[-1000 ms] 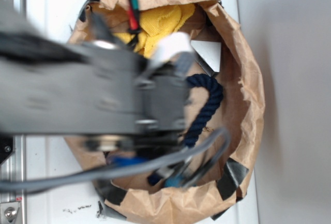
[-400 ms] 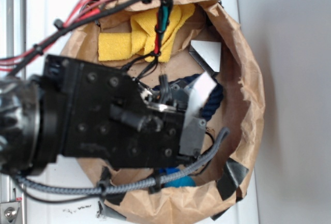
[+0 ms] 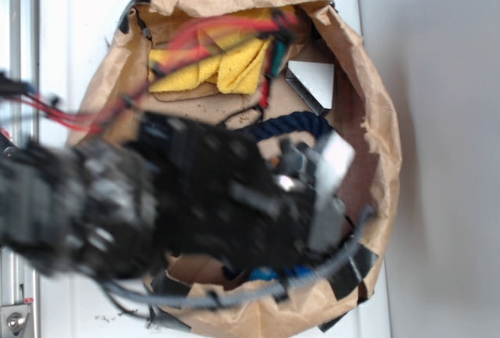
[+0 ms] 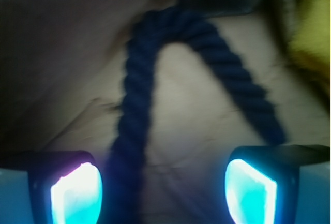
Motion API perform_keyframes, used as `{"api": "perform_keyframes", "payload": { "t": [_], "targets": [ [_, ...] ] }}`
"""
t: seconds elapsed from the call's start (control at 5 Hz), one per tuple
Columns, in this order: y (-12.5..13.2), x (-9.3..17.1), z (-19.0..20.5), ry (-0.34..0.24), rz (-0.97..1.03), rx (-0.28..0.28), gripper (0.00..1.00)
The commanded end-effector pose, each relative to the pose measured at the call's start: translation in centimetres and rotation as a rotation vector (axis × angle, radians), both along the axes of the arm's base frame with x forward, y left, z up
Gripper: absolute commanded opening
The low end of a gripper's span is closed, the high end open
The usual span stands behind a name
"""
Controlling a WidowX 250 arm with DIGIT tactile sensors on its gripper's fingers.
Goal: Grab the blue rope.
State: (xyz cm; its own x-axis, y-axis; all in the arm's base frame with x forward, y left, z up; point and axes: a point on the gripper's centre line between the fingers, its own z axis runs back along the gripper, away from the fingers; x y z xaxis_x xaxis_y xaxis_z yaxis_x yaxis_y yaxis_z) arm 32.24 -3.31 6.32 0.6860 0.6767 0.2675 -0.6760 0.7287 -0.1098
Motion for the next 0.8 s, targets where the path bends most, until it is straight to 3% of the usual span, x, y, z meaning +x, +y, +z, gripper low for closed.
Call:
{"api": "perform_keyframes", "payload": {
  "t": [0.0, 0.2, 0.6],
  "targets": [
    [-3.0, 1.5, 0.8, 0.008, 0.03, -0.045, 1.0],
    [-3.7, 2.3, -0.3, 0.024, 0.031, -0.054, 1.0],
    [-4.3, 1.7, -3.7, 0.033, -0.008, 0.009, 1.0]
  ]
}}
